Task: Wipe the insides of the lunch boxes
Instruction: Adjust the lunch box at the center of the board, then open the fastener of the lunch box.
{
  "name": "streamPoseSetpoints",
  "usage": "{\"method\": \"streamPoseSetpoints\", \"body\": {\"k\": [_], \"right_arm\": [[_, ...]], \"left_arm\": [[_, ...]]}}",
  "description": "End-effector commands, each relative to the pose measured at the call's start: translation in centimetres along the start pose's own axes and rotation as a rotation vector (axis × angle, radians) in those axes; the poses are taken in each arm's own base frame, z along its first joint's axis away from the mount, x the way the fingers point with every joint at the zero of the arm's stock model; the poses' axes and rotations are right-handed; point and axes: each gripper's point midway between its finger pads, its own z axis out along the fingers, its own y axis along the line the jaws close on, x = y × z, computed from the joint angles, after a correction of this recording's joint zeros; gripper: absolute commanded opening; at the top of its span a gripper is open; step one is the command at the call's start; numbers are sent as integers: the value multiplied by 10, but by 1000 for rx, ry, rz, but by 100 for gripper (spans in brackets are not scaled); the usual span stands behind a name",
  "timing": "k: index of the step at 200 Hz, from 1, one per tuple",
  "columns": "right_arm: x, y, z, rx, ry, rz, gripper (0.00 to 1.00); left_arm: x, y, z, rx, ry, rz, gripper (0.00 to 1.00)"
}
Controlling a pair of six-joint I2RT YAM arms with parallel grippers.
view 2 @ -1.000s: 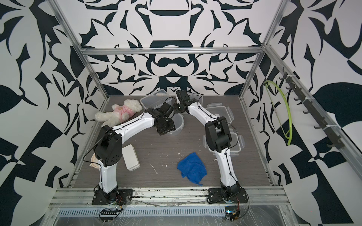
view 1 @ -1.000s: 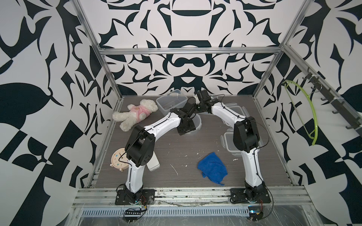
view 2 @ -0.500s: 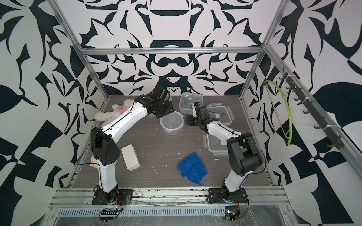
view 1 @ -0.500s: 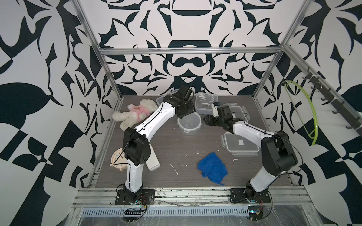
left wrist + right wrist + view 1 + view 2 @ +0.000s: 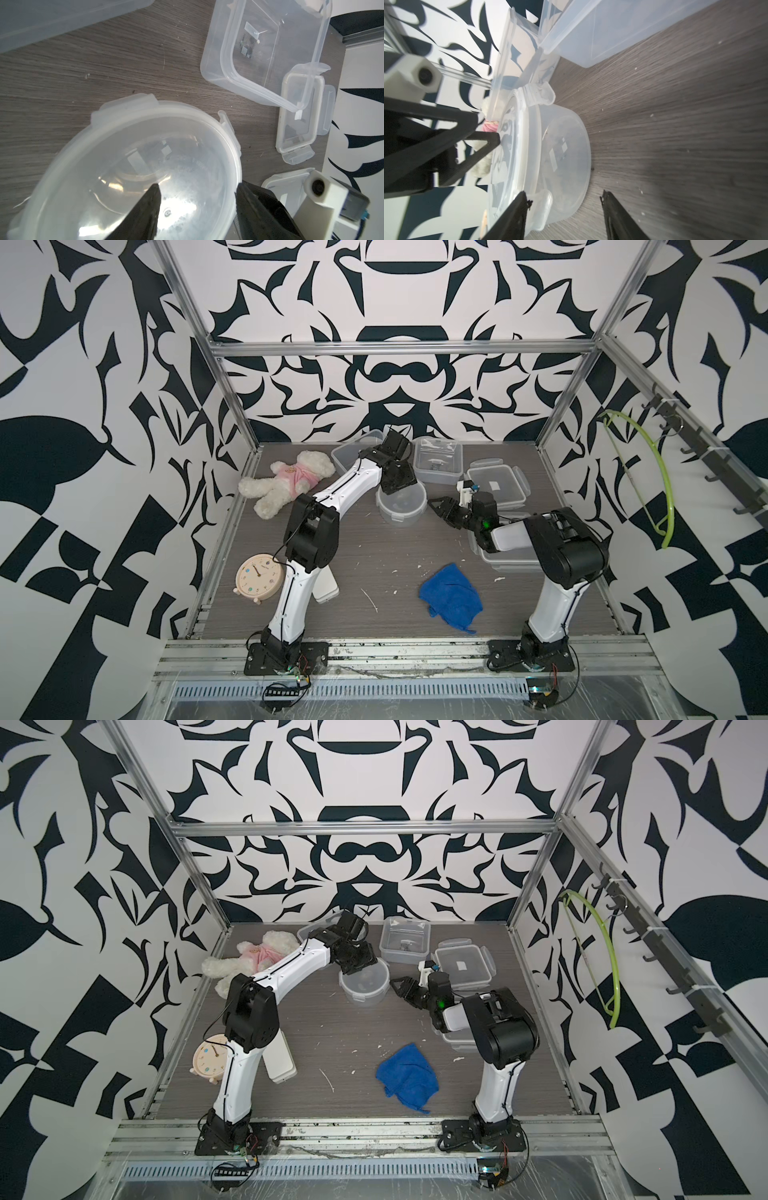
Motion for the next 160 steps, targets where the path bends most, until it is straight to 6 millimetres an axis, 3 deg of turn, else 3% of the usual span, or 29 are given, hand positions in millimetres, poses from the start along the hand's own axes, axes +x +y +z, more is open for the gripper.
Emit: {"method": "streamPoseSetpoints", "body": {"k": [1,68,108,160], "right_arm": [[-12,45,-6,-210,-51,9,59],[10,47,-13,-287,-29,44,59],[17,53,0,-299,3,39,58],[19,51,13,-310,6,62,50]], "left_arm": [[29,39,28,-88,116,-48,61],[40,50,43,-104,153,-67,61],[47,57,49,-110,168,-79,61],[54,62,56,-111,185,-93,60]]}}
